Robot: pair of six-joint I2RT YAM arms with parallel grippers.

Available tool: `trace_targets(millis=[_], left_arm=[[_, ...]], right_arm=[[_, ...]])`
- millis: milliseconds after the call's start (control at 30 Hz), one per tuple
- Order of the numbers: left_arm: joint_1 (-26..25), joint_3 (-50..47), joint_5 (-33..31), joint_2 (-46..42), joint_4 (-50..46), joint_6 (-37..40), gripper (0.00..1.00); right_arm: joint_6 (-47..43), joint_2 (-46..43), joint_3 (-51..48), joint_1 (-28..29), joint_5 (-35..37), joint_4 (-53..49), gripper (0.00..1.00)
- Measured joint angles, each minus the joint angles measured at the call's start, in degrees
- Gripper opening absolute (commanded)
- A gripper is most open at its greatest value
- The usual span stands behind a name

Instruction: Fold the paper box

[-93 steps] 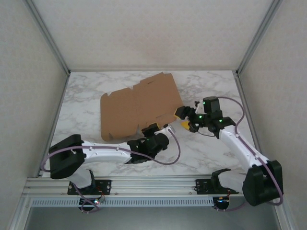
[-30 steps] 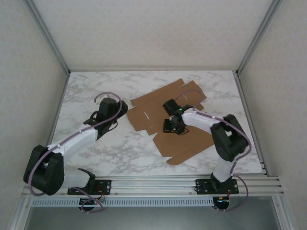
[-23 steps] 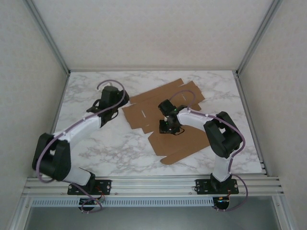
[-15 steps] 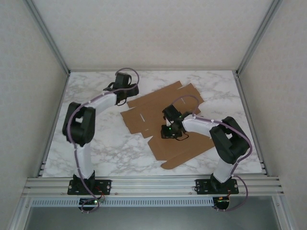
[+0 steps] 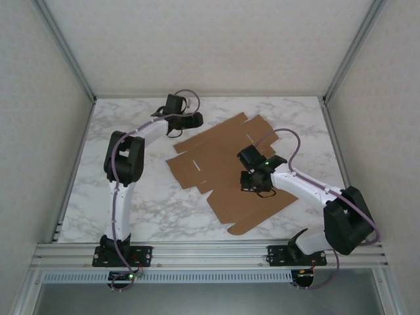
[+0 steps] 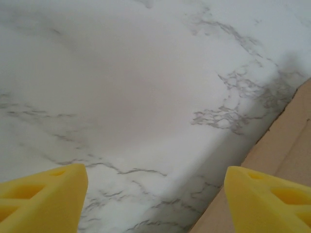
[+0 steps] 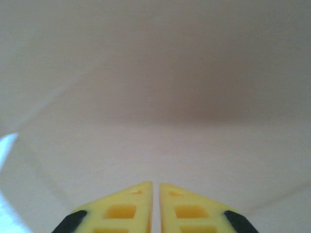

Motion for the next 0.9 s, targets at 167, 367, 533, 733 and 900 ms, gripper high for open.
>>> trace_targets(millis=[167,367,533,733,900], left_arm=[[0.31,-1.57,2.54,0.87,0.35,-0.96,0.73],[0.66,-7.87,4.11,-2.16,4.55,-3.8,0.72],[1.11,-16.28,4.9,-7.43,6.56,-6.12,0.72],[2.08,-25.38,4.74,-13.9,7.39,-8.55,0.72],[2.12,-33.33,5.66,-21.03,8.79,-12.55,0.71]], right_arm=[[2.8,4.59,-1.75,-4.2,1.7,1.03,0.03],[3.34,11.85,1.4,-7.78,2.58,2.8,0.03],[1.86,17.42,7.45,-8.17,5.4,0.83,0.05],[-1.88,23.28,14.67,-9.81,7.54,-1.84,0.09],[-6.34,27.04,19.82,-11.54,6.95,-1.31,0.14]])
